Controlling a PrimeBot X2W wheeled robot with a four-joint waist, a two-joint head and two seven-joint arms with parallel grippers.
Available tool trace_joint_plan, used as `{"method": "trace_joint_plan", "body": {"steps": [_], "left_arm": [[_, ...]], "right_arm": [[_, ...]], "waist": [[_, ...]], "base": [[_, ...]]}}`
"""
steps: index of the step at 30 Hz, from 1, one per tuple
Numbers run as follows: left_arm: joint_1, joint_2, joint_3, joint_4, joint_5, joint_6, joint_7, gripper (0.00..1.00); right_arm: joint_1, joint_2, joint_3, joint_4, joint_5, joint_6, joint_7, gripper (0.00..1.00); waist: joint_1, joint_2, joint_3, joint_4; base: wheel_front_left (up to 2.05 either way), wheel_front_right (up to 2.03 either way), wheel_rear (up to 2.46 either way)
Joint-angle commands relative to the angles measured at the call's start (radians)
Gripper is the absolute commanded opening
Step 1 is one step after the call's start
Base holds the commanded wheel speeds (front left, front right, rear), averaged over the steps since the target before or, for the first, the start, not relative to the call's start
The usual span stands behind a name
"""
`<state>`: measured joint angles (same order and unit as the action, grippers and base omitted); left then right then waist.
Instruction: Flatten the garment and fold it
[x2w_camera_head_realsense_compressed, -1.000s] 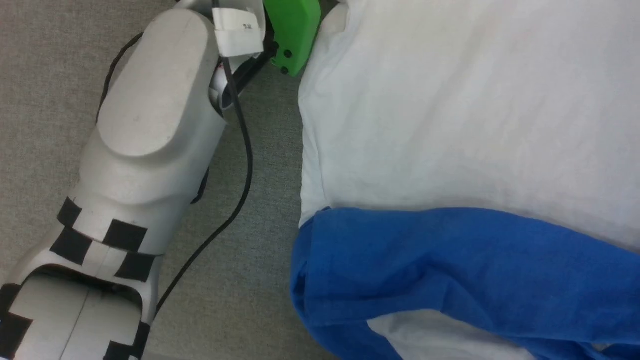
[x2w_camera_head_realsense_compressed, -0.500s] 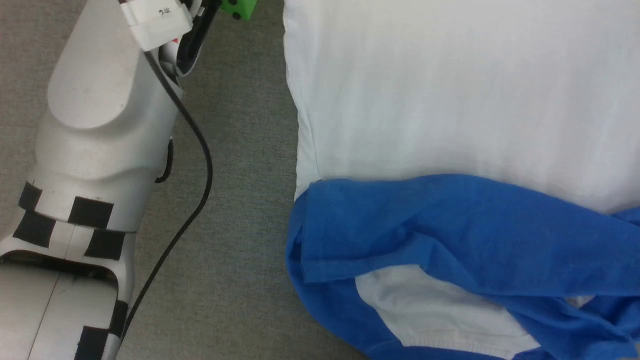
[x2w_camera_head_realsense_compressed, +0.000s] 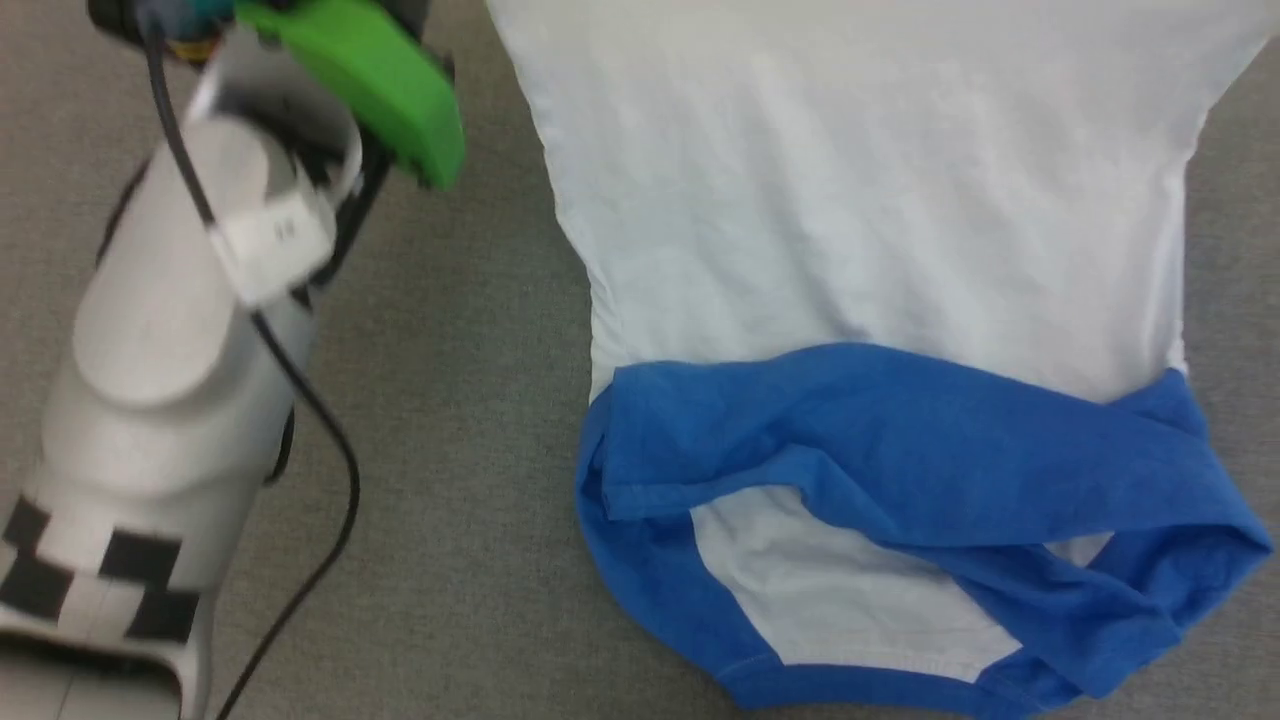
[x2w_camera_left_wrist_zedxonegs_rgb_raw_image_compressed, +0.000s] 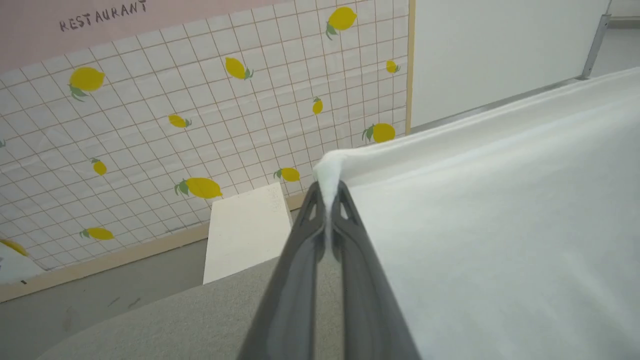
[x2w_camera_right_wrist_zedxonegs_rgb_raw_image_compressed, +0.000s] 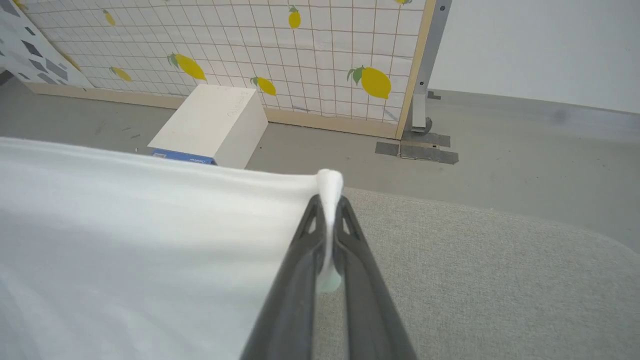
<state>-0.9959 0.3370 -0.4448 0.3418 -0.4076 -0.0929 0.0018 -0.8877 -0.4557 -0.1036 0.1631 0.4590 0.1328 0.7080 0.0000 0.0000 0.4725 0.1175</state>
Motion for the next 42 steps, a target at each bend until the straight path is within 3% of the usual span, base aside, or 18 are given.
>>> {"method": "trace_joint_plan", "body": {"steps": [1, 4, 10, 18, 25, 31, 40, 41, 42], "left_arm": [[0.055, 0.03, -0.006, -0.042, -0.002, 0.0, -0.002, 0.0], [0.18, 0.061, -0.018, -0.175, -0.01, 0.012, 0.004, 0.0], [0.421, 0.111, -0.044, -0.423, 0.001, 0.076, 0.008, 0.0], [0.696, 0.156, -0.116, -0.587, 0.069, 0.155, -0.048, 0.0], [0.889, 0.149, -0.188, -0.557, 0.079, 0.186, -0.14, 0.0], [0.996, 0.124, -0.189, -0.492, 0.042, 0.212, -0.218, 0.0], [1.058, 0.13, -0.265, -0.323, 0.068, 0.175, -0.229, 0.0], [1.053, 0.129, -0.272, -0.308, 0.075, 0.173, -0.225, 0.04], [1.049, 0.129, -0.276, -0.297, 0.079, 0.171, -0.223, 0.18]], "right_arm": [[0.056, -0.01, -0.012, -0.03, 0.023, -0.002, -0.004, 0.0], [0.177, -0.001, -0.034, -0.109, 0.068, -0.002, -0.007, 0.0], [0.412, 0.05, -0.112, -0.256, 0.112, -0.002, -0.004, 0.0], [0.686, 0.161, -0.19, -0.422, 0.153, -0.002, -0.03, 0.0], [0.895, 0.24, -0.191, -0.486, 0.174, -0.002, -0.086, 0.0], [1.046, 0.291, -0.206, -0.494, 0.196, -0.002, -0.123, 0.0], [1.173, 0.326, -0.162, -0.396, 0.158, -0.002, -0.216, 0.0], [1.173, 0.323, -0.151, -0.384, 0.151, -0.002, -0.223, 0.0], [1.172, 0.322, -0.144, -0.374, 0.146, -0.002, -0.228, 0.03]], "waist": [[0.0, 0.0, -0.103, -0.026], [0.0, 0.0, -0.146, -0.037], [0.0, 0.0, -0.2, -0.048], [0.0, 0.0, -0.246, -0.062], [0.0, 0.0, -0.27, -0.081], [0.0, 0.0, -0.282, -0.086], [0.0, 0.0, -0.309, -0.077], [0.0, 0.0, -0.312, -0.075], [0.0, 0.0, -0.315, -0.075]], "base": [[0.0, 0.0, 0.0], [0.0, 0.0, 0.0], [0.0, 0.0, 0.0], [0.0, 0.0, 0.0], [0.0, 0.0, 0.0], [0.0, 0.0, 0.0], [0.0, 0.0, 0.0], [0.0, 0.0, 0.0], [0.0, 0.0, 0.0]]}}
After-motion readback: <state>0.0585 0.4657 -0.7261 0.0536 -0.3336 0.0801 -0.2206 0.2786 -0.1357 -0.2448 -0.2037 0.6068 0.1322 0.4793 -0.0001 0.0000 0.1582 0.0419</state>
